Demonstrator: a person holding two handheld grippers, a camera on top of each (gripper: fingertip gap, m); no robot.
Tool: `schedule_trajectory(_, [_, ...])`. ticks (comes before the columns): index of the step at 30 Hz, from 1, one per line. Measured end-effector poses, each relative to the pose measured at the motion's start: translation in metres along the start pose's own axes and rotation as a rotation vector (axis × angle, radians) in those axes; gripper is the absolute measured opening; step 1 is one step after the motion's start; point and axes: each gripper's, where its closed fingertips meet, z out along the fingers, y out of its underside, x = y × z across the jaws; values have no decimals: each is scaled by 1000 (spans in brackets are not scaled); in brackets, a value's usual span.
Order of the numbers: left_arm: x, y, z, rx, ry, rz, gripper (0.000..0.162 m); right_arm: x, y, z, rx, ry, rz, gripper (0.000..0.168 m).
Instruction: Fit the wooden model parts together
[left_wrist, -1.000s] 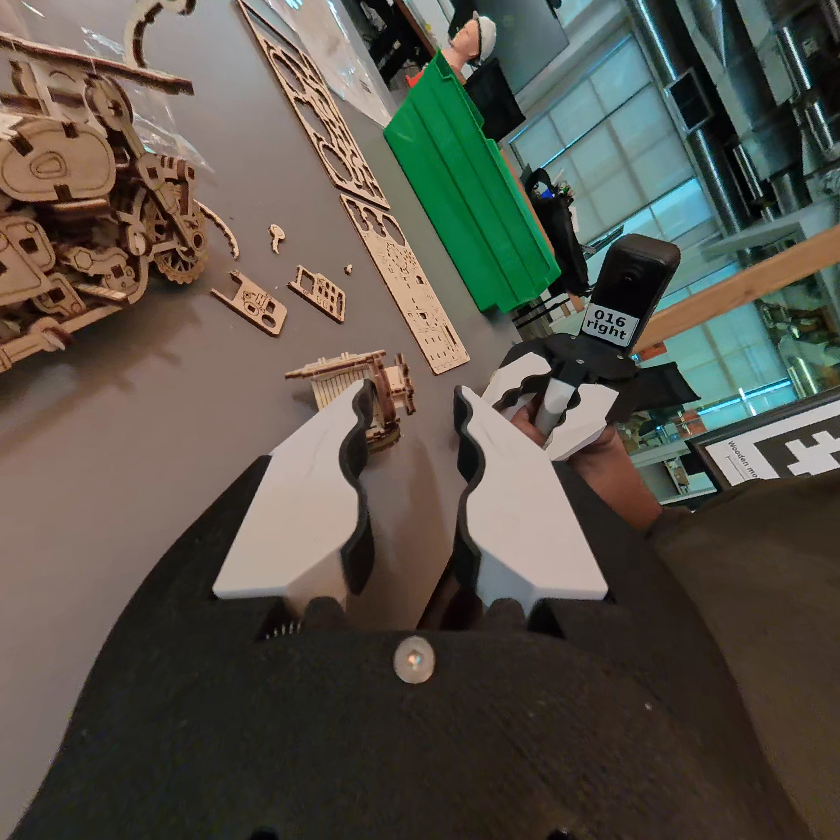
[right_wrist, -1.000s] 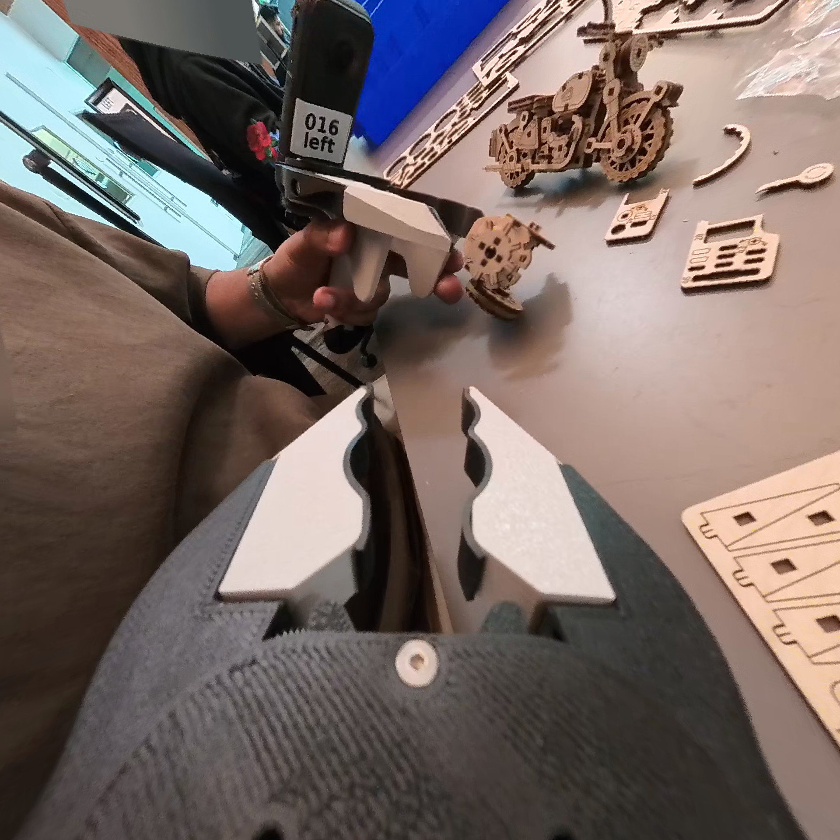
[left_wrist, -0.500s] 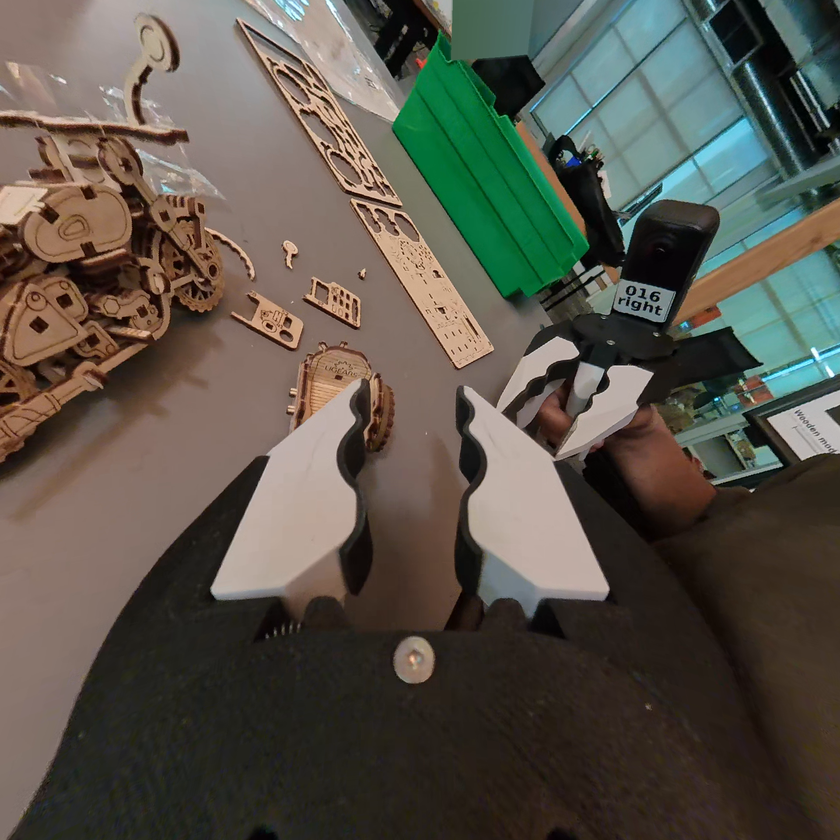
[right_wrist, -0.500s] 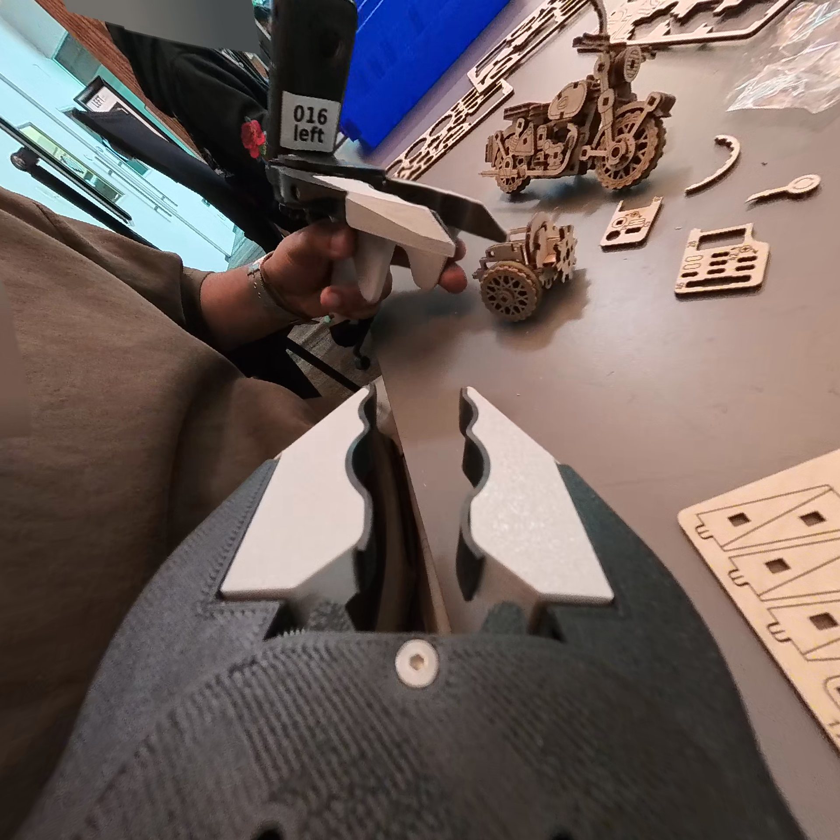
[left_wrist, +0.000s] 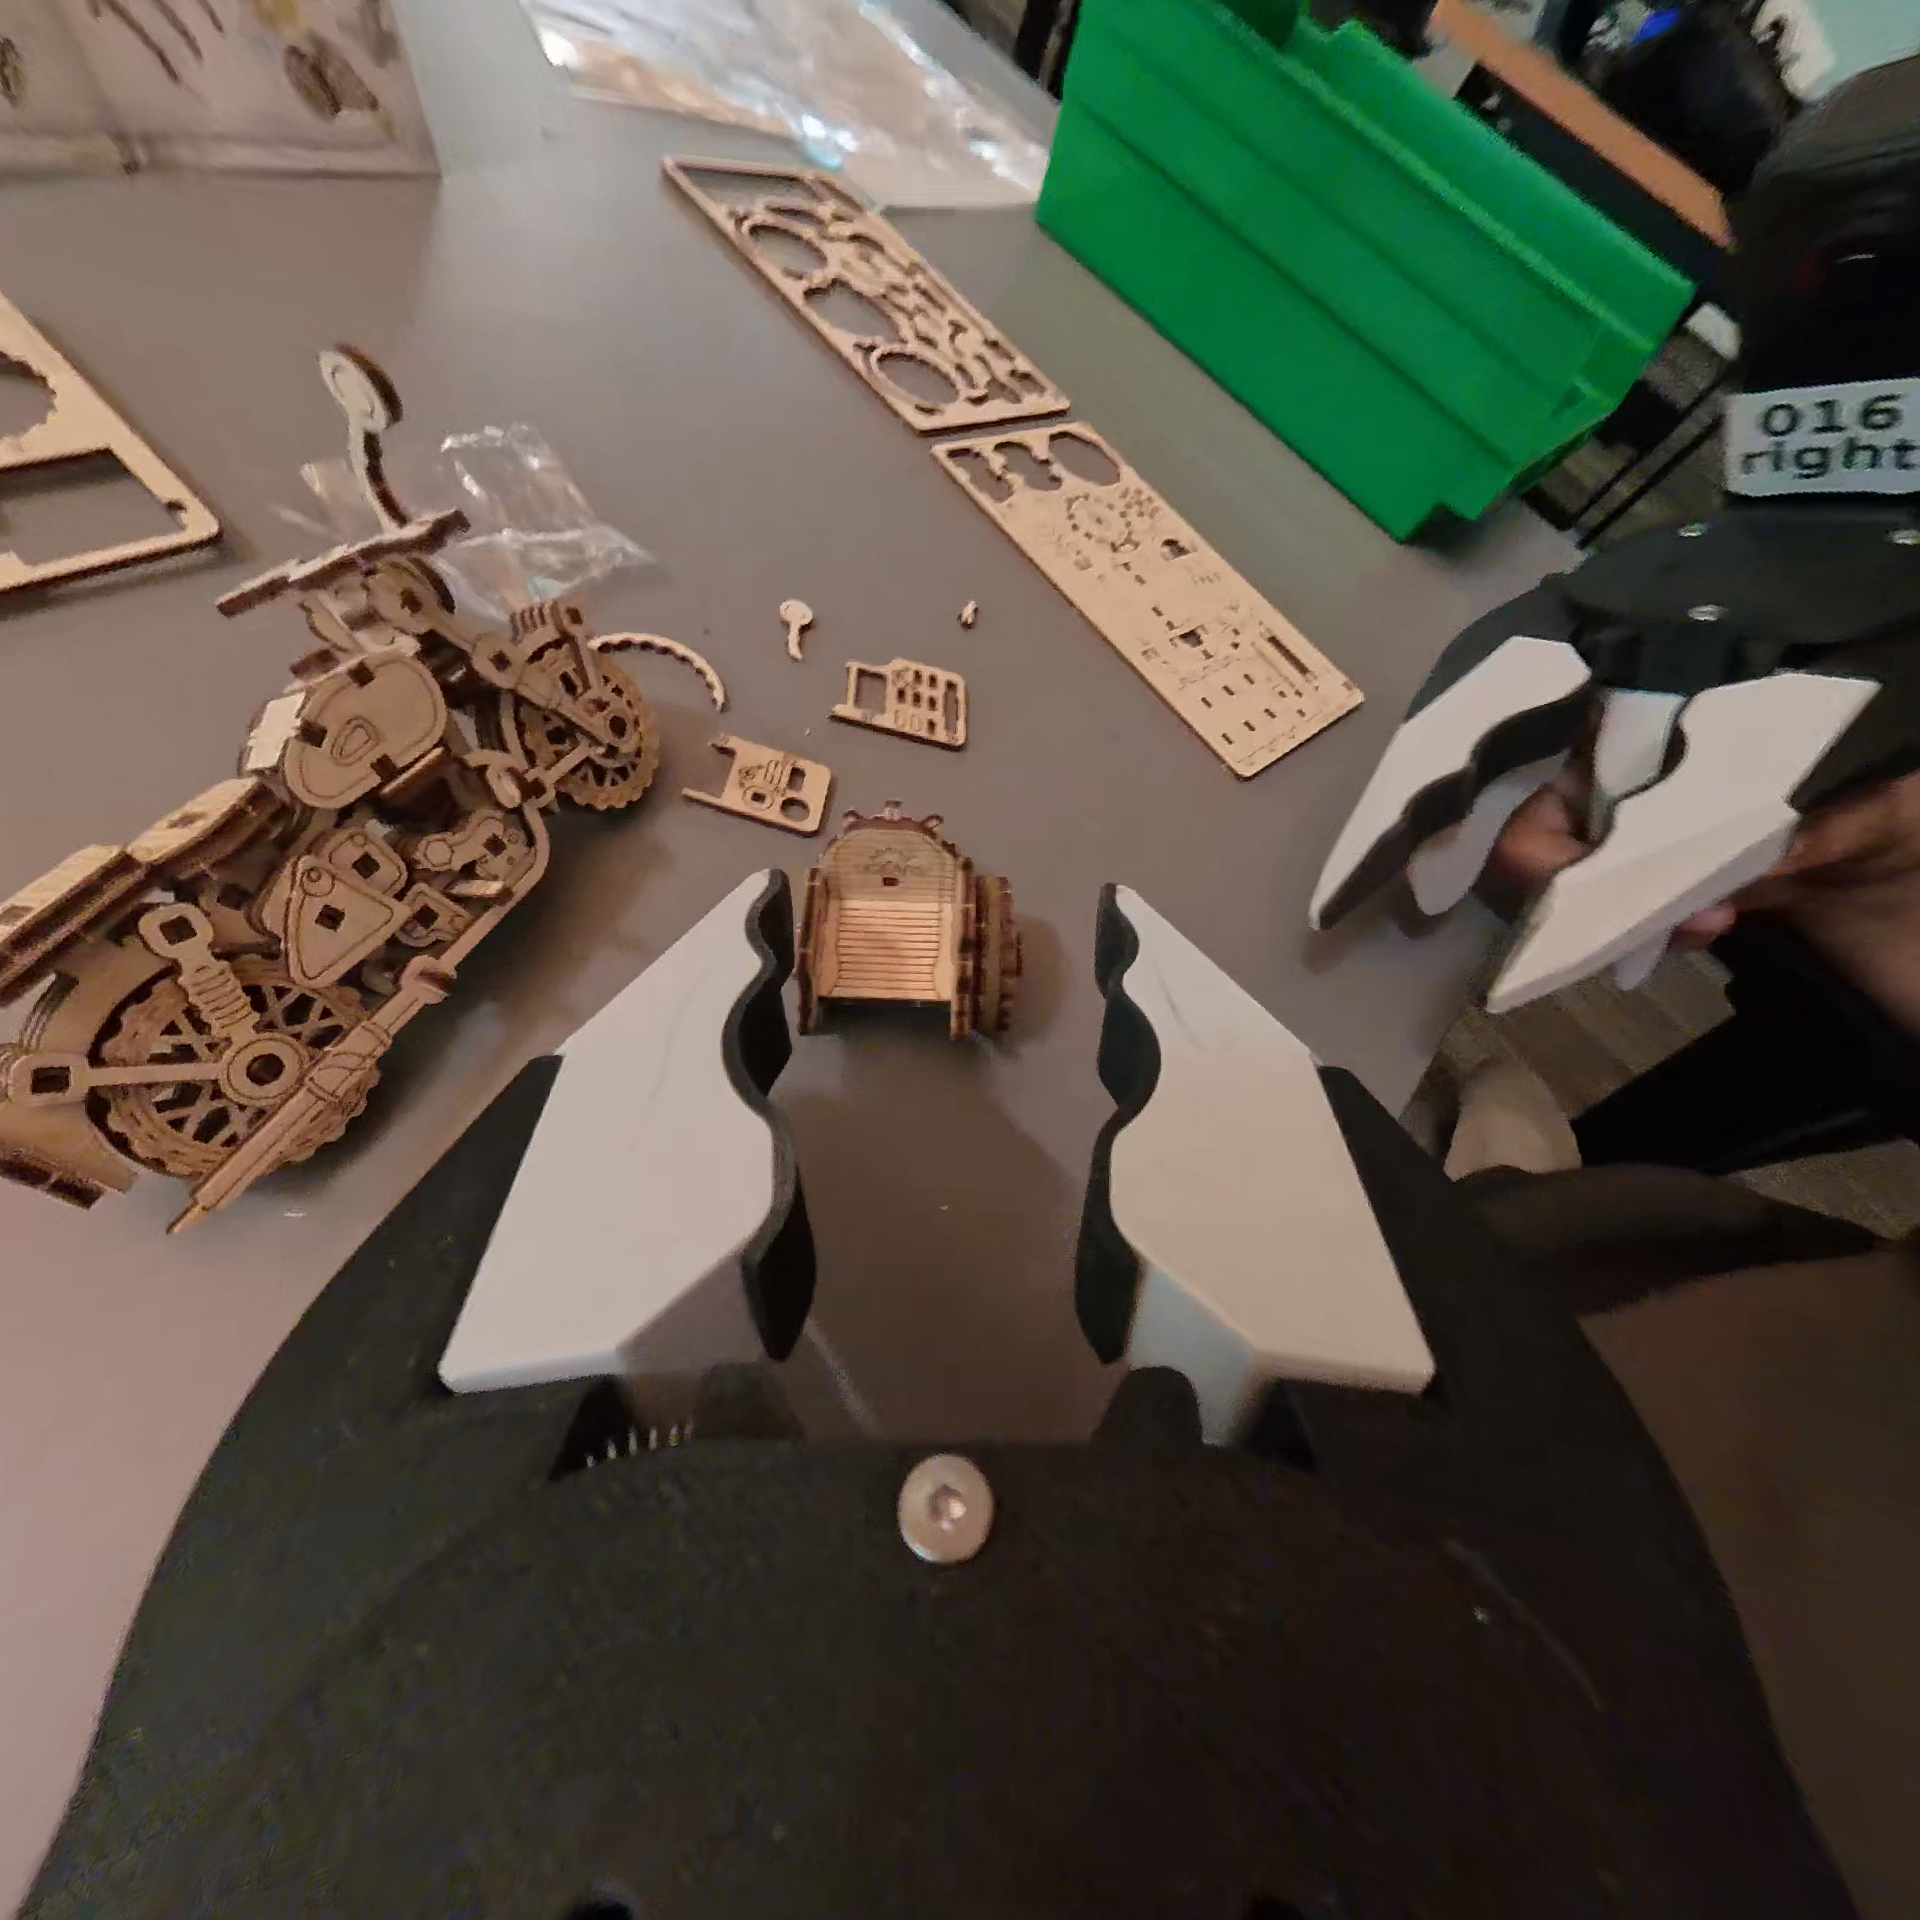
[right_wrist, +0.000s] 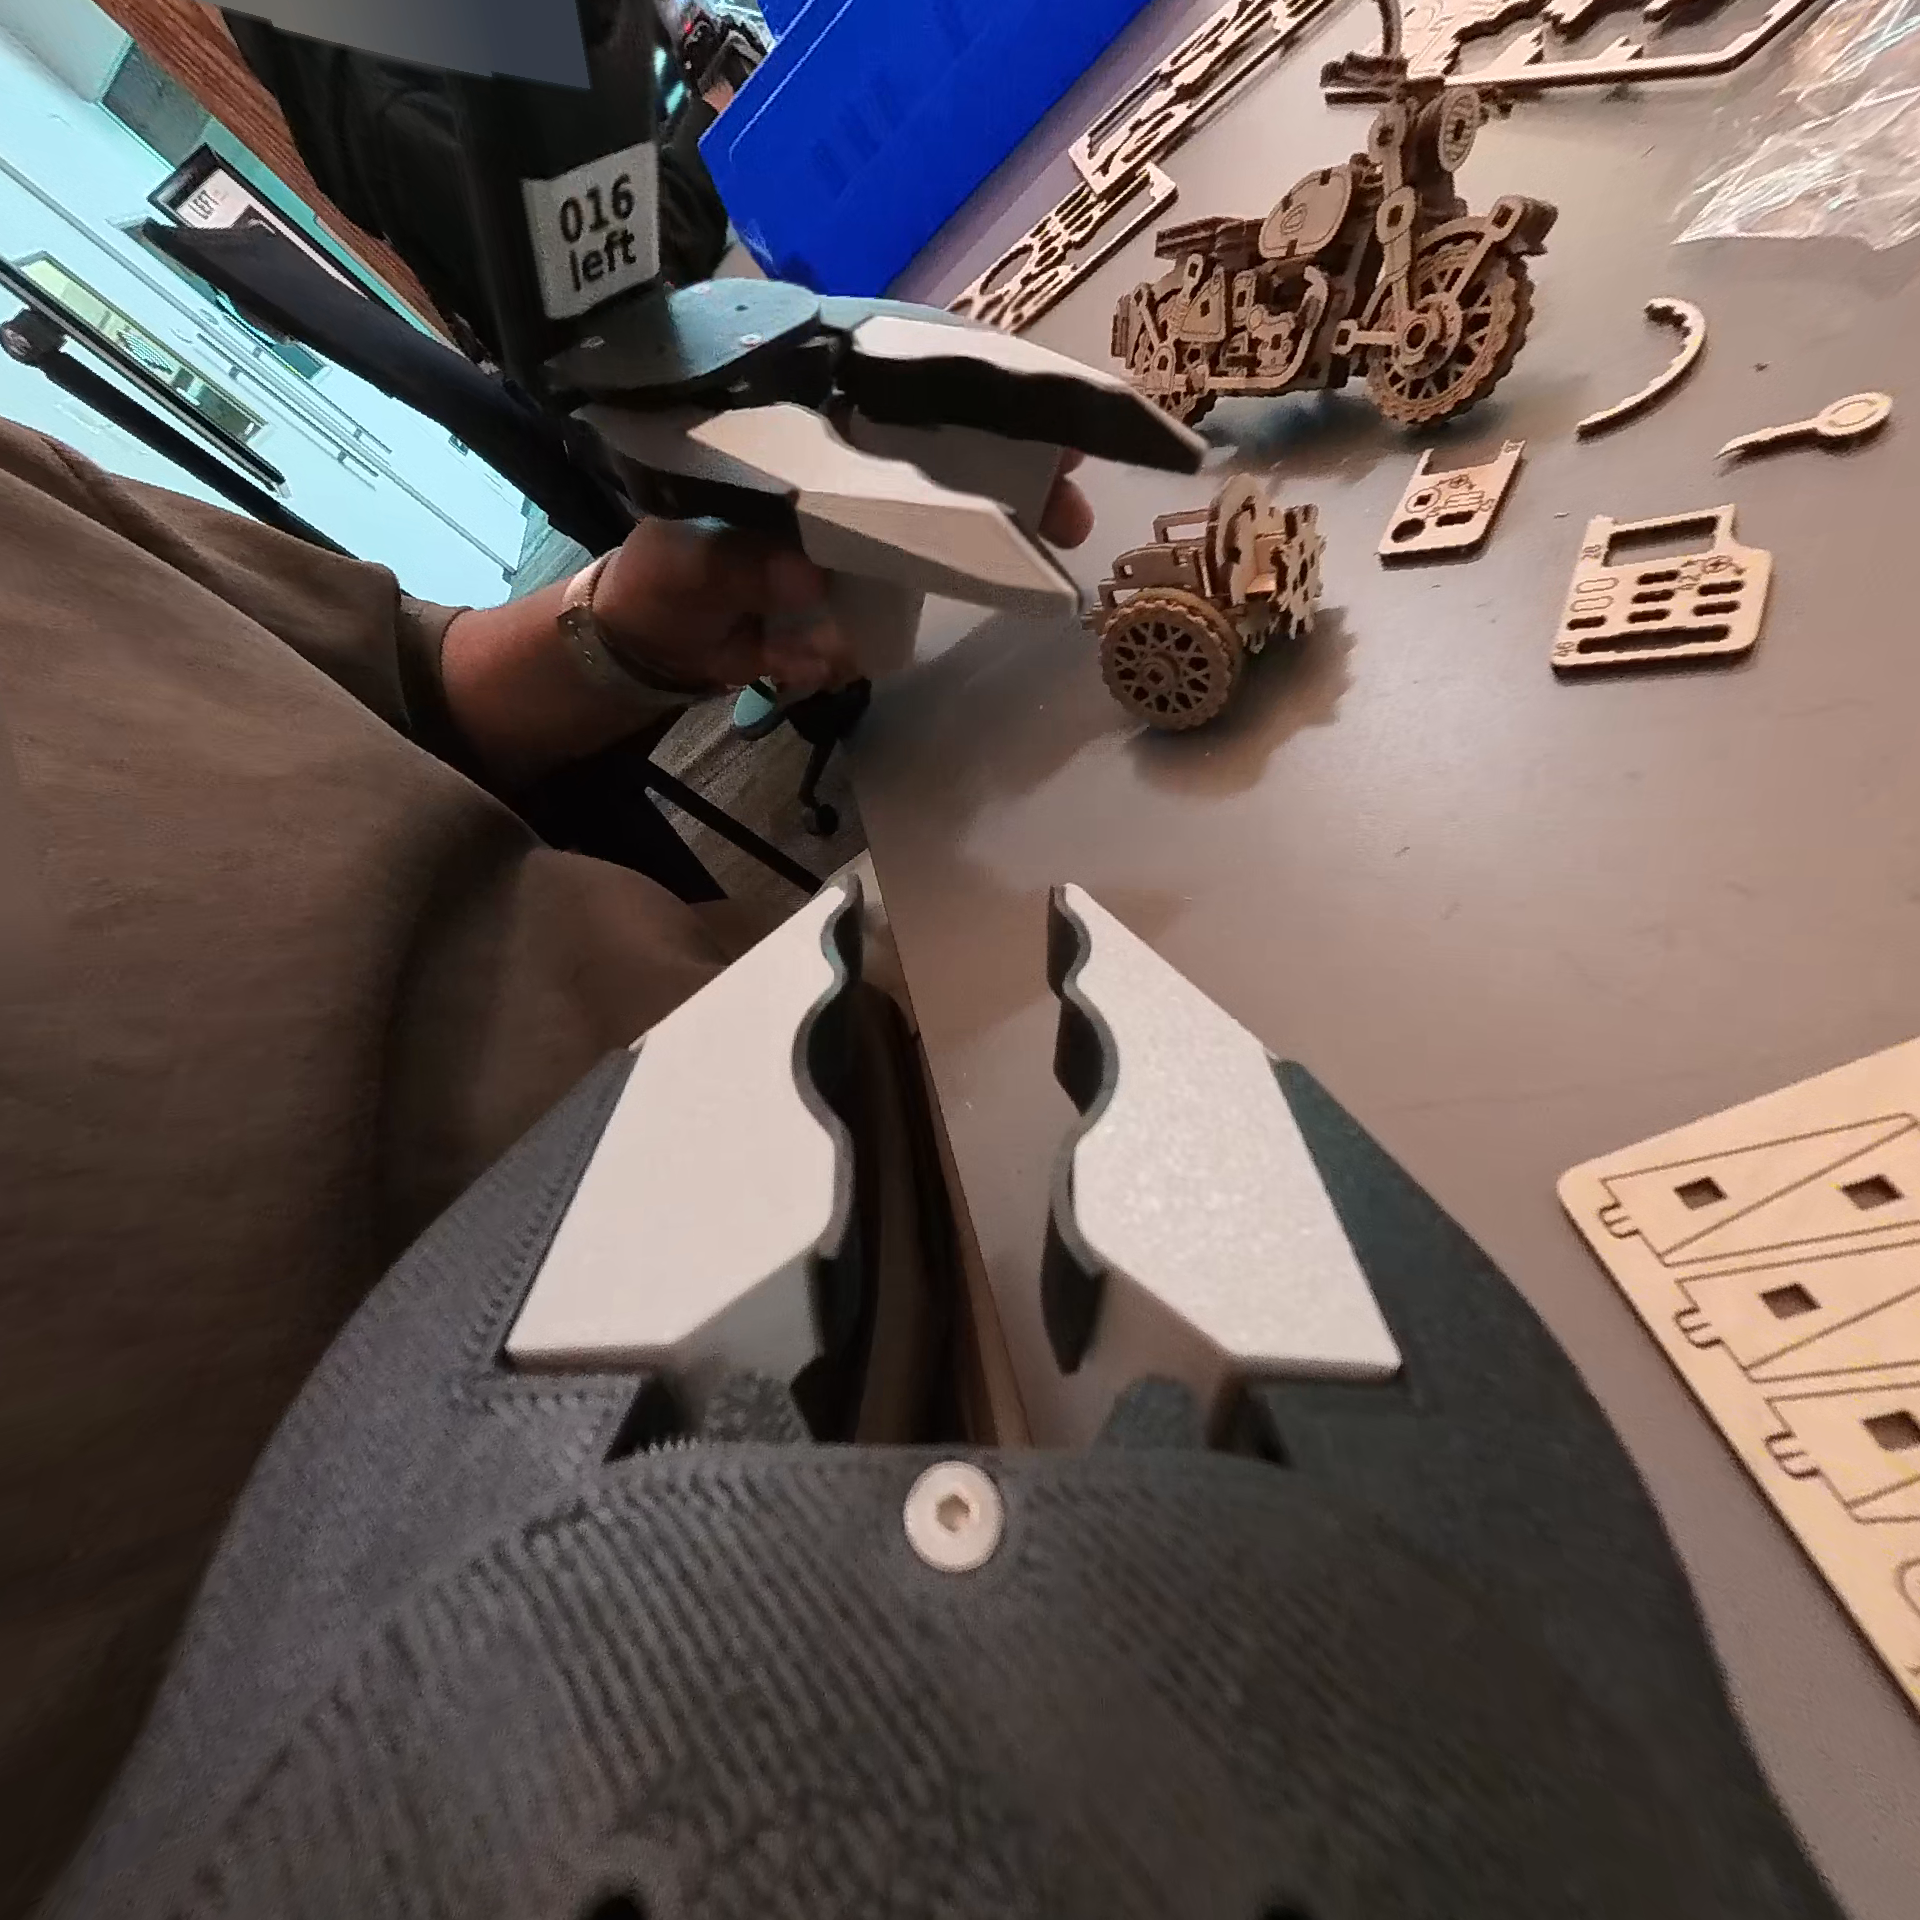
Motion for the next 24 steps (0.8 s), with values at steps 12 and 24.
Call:
schedule_trajectory(12, [-9, 14, 16, -136, -47, -23, 71, -5, -12, -2, 63, -3, -40, 27])
schedule_trajectory(24, [0, 24, 17, -194, 17, -22, 47, -4, -13, -4, 76, 0, -29, 27])
